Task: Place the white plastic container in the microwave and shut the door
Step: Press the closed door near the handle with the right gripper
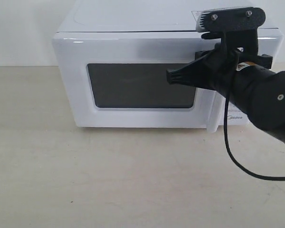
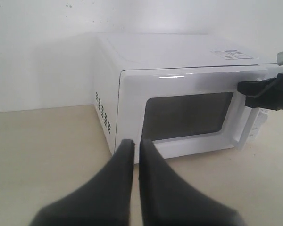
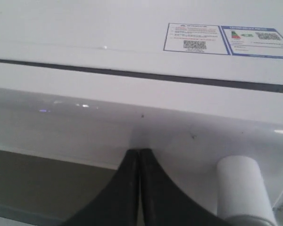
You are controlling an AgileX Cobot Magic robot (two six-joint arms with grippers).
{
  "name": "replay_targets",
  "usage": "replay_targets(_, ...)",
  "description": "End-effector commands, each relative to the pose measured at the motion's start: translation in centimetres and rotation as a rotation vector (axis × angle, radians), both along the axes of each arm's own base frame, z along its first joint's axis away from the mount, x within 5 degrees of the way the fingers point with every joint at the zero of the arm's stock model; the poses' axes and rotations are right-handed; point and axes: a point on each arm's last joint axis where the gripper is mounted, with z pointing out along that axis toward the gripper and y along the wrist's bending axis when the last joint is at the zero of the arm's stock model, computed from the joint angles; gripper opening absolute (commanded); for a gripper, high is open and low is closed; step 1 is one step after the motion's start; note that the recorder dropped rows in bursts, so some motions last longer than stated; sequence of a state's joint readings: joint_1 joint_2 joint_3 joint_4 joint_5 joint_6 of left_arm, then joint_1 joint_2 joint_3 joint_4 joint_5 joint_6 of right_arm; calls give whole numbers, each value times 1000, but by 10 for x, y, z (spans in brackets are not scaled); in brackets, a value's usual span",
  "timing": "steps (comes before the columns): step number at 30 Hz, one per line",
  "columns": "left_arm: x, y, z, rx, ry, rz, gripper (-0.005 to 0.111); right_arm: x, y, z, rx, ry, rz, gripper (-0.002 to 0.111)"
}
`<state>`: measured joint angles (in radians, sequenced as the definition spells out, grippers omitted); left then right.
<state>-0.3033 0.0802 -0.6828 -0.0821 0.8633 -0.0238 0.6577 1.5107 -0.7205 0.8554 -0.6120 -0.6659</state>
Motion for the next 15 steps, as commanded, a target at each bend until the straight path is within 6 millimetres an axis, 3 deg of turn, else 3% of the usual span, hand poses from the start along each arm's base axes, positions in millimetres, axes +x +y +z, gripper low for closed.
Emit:
replay_targets(1,0,1,-1,3,3,2,4,6,-6,6,-7,-31,-30,0)
replay_targets(15,0,1,-1,-6,7,7,4,8,-8,11,-56,-94,-23,0)
